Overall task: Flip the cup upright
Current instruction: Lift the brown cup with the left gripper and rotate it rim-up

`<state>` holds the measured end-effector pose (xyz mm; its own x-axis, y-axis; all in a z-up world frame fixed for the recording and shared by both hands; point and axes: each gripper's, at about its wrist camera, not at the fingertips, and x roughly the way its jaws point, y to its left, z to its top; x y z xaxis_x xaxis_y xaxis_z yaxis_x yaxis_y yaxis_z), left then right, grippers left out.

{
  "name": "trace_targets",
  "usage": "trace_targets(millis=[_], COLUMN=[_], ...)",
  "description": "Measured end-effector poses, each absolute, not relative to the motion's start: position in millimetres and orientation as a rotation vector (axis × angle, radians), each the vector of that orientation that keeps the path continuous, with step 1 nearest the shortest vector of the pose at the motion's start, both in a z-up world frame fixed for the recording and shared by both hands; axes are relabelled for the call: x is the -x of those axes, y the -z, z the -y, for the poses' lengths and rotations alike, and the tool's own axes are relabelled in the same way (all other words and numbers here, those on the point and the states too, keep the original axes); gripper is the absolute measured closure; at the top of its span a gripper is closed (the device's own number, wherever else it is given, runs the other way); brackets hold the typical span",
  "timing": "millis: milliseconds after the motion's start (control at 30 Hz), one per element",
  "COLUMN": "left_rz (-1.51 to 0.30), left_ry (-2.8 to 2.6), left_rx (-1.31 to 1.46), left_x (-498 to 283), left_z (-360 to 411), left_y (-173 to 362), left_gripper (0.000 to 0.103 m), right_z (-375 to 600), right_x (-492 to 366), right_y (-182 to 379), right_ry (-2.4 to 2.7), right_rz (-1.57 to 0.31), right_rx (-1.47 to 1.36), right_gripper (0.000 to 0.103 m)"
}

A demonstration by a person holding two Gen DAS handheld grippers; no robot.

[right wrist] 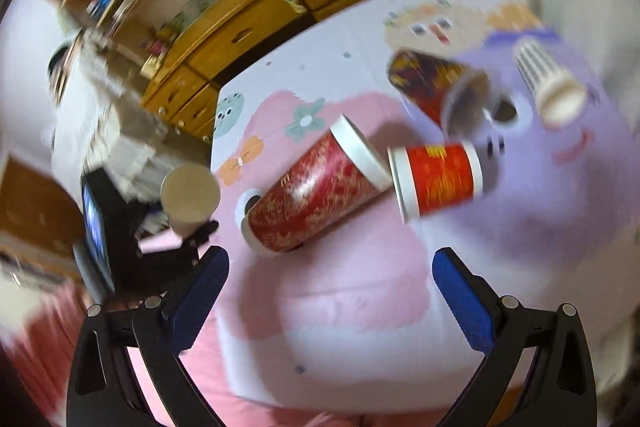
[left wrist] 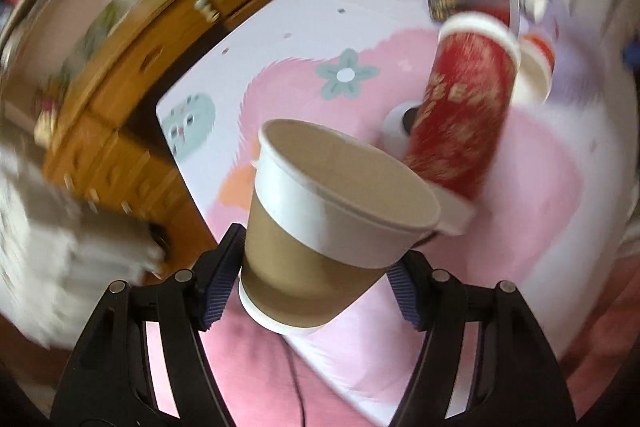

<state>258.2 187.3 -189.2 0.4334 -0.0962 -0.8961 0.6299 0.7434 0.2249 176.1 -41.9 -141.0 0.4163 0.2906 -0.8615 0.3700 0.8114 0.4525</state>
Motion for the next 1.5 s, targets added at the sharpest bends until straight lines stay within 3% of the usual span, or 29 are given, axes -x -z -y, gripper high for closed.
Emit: trace_targets(millis=[200, 333, 633, 1000, 1500], left_rz=[-1.121, -1.132, -1.301, -1.402, -1.550], left_ry=[0.395, 0.358, 0.290, 0.182, 0.017], left_rx=[-0.289, -0.229, 0.081, 0.232, 0.354], left_x=[-216.1, -188.5, -146.8, -129.6, -143.6], left_z=[-188.9, -170.1, -102.1, 4.8, 45.9], left_y=[170.4, 170.3, 189.5, 232.1, 281.3], left_gripper=[0.038, 0.038, 0.038, 0.038, 0.038], right_z=[73.5, 92.1, 144.8, 220.6, 262.5], right_x=[-147.9, -138.8, -124.2, -113.1, -132.5], right_y=[150.1, 155.3, 153.7, 160.4, 179.8], right_ry=[0.085, 0.095, 0.031, -0.056, -0.097], right_rz=[-1.206, -1.249, -1.378, -1.537, -1.602], right_rx=[-0.880, -0.957, -0.863, -0.655, -0.567], right_gripper=[0.000, 0.000, 0.000, 0.000, 0.000])
